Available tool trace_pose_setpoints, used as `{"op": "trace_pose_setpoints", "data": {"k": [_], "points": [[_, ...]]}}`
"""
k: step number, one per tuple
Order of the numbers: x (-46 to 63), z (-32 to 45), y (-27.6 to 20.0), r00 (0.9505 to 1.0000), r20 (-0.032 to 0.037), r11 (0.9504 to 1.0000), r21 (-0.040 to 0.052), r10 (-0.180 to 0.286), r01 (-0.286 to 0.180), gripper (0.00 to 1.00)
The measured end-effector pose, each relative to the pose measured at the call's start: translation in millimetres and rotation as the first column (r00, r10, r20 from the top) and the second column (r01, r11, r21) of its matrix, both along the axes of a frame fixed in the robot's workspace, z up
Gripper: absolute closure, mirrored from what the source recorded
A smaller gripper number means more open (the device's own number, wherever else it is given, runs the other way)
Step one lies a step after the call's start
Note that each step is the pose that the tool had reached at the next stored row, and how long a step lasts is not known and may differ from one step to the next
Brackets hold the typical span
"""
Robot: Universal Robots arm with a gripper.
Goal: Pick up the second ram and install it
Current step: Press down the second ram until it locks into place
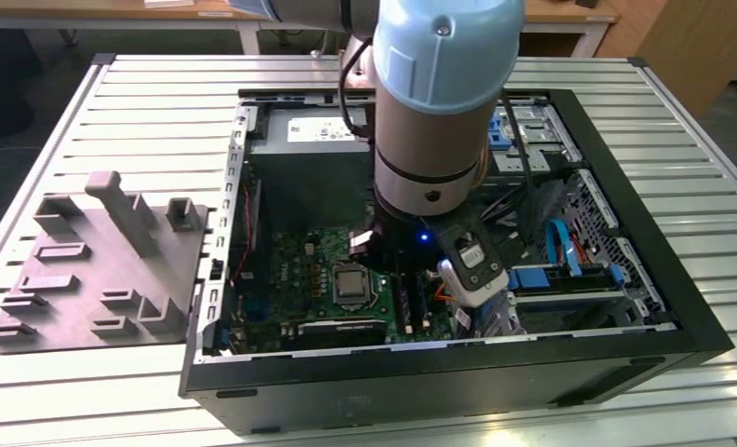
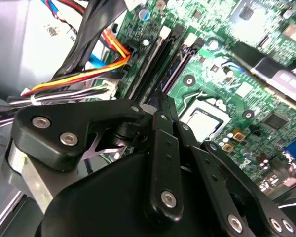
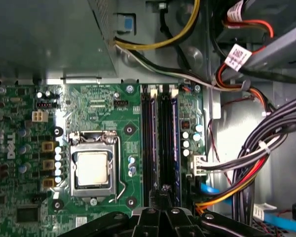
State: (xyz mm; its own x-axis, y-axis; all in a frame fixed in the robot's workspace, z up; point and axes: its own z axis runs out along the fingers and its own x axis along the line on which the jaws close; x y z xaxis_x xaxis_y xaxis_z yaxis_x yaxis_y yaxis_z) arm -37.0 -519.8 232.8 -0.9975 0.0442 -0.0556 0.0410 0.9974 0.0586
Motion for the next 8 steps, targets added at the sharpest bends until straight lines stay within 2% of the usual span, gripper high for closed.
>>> {"op": "trace_pose_setpoints", "data": {"k": [4,8], "points": [[0.0,-0.1,-3.7,1.0000,-0.0011,1.0000,-0.0069,0.000,0.000,0.90],[0.0,-0.2,-4.9,1.0000,-0.0013,0.9999,-0.0119,-0.001,0.000,0.90]]}}
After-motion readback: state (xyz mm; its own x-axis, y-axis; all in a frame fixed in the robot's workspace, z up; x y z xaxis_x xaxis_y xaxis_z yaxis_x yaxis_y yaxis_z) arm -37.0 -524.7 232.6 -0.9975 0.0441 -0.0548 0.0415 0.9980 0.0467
